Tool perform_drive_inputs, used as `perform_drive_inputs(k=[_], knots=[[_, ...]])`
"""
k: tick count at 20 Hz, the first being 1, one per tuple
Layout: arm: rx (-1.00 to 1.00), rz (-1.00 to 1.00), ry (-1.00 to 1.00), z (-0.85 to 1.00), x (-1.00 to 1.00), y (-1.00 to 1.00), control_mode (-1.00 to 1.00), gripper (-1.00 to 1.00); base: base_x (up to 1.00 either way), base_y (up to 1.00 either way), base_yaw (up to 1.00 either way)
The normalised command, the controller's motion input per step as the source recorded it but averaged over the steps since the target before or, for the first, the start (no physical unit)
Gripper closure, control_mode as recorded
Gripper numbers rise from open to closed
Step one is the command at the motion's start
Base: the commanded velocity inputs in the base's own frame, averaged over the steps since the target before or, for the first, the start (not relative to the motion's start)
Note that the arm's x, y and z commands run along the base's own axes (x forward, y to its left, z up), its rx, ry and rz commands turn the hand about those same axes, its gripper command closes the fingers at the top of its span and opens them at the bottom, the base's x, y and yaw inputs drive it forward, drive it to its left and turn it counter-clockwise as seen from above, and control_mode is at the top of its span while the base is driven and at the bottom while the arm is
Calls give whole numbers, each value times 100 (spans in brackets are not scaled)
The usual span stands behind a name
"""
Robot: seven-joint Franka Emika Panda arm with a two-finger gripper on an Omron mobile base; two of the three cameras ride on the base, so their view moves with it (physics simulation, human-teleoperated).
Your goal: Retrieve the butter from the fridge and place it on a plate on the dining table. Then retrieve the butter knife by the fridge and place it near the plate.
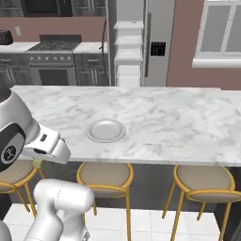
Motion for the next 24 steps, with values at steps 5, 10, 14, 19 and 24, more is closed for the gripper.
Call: perform_drive_inputs(k=[5,10,14,19,24], knots=[[0,0,0,0,0,0,100,100,2,-39,42],[0,0,0,0,0,0,100,100,0,-16,20],[0,0,0,0,0,0,100,100,-19,-3,-3],[0,0,0,0,0,0,100,100,-13,-7,-17],[0,0,0,0,0,0,100,100,-6,-39,-9]])
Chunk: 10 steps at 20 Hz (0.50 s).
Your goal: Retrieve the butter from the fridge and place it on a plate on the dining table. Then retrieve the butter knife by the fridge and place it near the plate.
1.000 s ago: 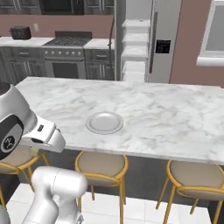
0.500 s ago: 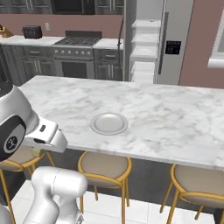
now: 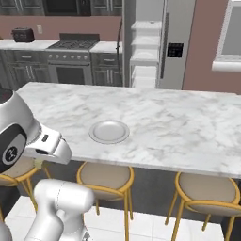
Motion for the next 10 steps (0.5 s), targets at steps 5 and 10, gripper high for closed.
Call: perform_drive_inputs(k=[5,10], knots=[[0,0,0,0,0,0,100,100,8,-40,-1],[0,0,0,0,0,0,100,100,0,0,0]])
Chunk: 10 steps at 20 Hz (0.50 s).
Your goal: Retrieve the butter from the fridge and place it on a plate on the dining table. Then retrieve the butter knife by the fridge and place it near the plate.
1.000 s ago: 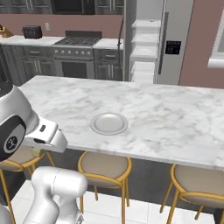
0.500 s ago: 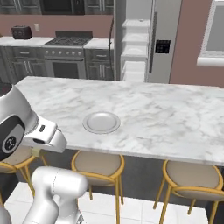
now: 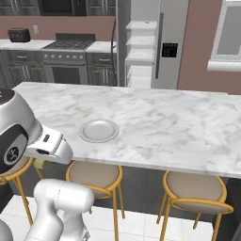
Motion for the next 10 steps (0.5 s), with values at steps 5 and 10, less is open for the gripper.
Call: perform_drive_inputs(k=[5,10], knots=[[0,0,0,0,0,0,100,100,14,0,0],[0,0,4,0,85,0,-100,100,0,0,0]])
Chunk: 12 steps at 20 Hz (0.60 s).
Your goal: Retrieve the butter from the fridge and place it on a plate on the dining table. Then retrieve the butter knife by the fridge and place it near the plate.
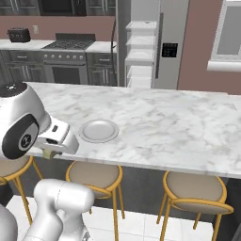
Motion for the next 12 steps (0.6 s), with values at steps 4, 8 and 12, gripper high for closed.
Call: perform_drive_inputs(k=[4,8,12], knots=[[0,0,3,0,100,0,-100,100,0,0,0],[0,0,5,0,100,-1,-100,100,0,0,0],[0,-1,0,-12,100,0,-100,100,0,0,0]])
